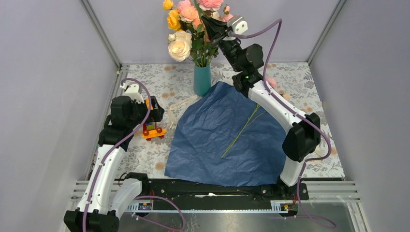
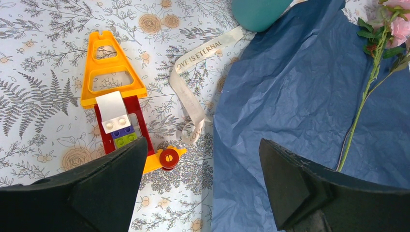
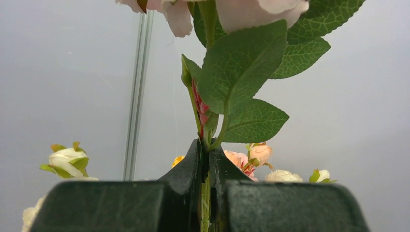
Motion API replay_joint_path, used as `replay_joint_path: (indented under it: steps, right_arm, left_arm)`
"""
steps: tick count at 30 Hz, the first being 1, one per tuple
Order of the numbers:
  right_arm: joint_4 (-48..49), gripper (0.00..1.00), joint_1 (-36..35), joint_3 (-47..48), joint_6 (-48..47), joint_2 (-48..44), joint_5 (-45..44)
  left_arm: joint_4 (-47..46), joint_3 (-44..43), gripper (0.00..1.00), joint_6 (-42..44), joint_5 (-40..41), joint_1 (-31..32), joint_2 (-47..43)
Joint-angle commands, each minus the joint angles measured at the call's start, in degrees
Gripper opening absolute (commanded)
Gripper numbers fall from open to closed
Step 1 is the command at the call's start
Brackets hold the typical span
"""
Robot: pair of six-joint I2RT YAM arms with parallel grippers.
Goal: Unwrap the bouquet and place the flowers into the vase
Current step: Insert the fake flower into the vase.
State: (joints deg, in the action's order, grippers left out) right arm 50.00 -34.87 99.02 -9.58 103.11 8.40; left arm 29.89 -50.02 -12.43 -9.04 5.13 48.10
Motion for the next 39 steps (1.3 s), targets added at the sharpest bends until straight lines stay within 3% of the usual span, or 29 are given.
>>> replay_joint_path:
  steps: [1, 13, 39]
  right_arm:
    - [2.9, 0.00, -0.6, 2.0, -0.6, 1.9, -1.5]
    - [3.3, 0.00, -0.6, 2.0, -1.2, 5.8, -2.3]
    - [8.2, 0.00, -0.6, -11.6, -1.0, 9.0, -6.3]
  left_arm:
    - [-2.8, 0.3, 0.93, -0.2, -1.3, -0.5, -0.6]
    - [-2.8, 0.3, 0.93, -0.1, -1.3, -0.5, -0.2]
    - [-2.6, 0.2, 0.93, -0.2, -2.1, -0.5, 1.1]
